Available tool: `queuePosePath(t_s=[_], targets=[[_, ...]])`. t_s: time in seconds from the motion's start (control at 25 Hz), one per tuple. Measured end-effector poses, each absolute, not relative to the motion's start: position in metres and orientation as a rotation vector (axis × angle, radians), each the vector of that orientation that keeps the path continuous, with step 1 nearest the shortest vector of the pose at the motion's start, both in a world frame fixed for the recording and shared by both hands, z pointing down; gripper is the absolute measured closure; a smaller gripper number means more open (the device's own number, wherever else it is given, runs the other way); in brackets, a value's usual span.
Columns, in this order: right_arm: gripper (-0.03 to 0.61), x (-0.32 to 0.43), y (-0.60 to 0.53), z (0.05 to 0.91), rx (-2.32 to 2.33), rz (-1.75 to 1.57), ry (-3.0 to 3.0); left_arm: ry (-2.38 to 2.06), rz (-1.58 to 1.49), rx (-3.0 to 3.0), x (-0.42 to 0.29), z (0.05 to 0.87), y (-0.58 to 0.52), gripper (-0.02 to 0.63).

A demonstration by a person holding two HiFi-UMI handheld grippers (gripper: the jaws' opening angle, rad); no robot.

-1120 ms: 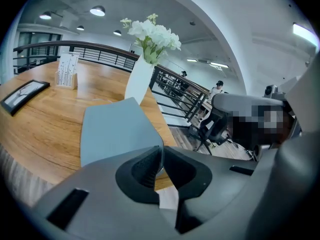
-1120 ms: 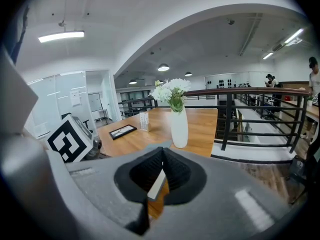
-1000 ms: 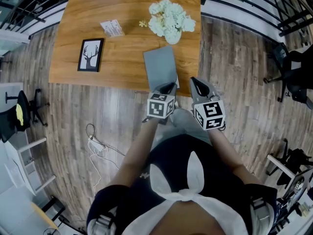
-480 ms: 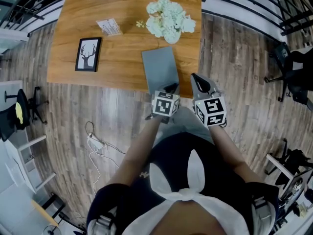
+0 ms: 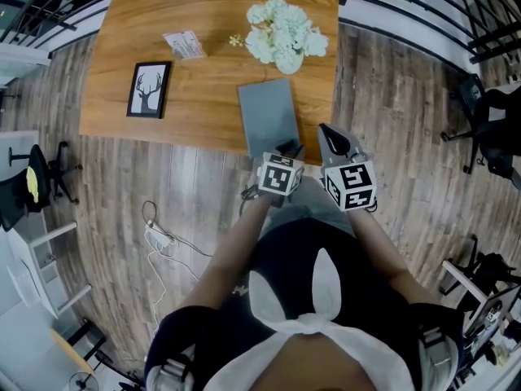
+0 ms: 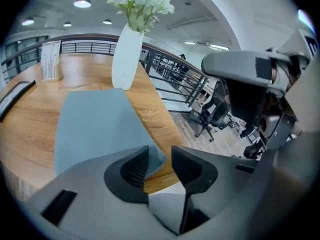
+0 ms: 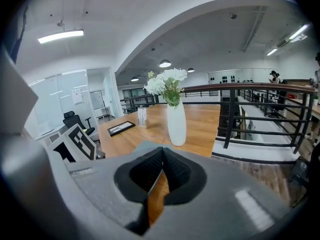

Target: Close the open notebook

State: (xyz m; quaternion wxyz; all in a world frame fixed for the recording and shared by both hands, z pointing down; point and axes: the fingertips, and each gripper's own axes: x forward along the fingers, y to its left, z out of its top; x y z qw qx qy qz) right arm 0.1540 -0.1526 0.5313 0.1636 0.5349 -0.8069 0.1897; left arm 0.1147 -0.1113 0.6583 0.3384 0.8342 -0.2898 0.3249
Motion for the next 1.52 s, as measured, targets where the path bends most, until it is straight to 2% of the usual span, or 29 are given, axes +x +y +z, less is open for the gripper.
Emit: queuePosePath(t_s=[0.08, 0.4, 0.44, 0.52, 0.64, 1.16, 1.52], targets=[[0.580, 0.151, -0.154, 0.530, 1.514, 0.537, -2.314, -0.762, 0.801, 2.187, 0.112, 0.654, -0.115, 0.445], [0.580, 0.145, -0.161, 0.514, 1.492, 0.510, -2.373, -0.898, 0.597, 2.253, 0.090, 0.593, -0.144, 0.445], [0.580, 0.145, -0.161, 0.512, 1.489, 0.507, -2.381, -0.933, 0.586, 2.266, 0.085, 0.585, -0.148, 0.453], [0.580, 0.143, -0.161, 0.507, 1.479, 0.504, -2.395, -0.999, 0.585, 2.301, 0.076, 0.570, -0.154, 0.539], [0.580, 0.140, -0.162, 0.502, 1.460, 0.502, -2.412, -1.062, 0.588, 2.361, 0.066, 0.547, -0.159, 0.578], [0.581, 0.114, -0.162, 0.494, 1.336, 0.478, -2.472, -1.169, 0.486, 2.391, 0.046, 0.499, -0.162, 0.592], [0.581, 0.097, -0.172, 0.498, 1.302, 0.473, -2.466, -1.192, 0.476, 2.340, 0.025, 0.504, -0.169, 0.592]])
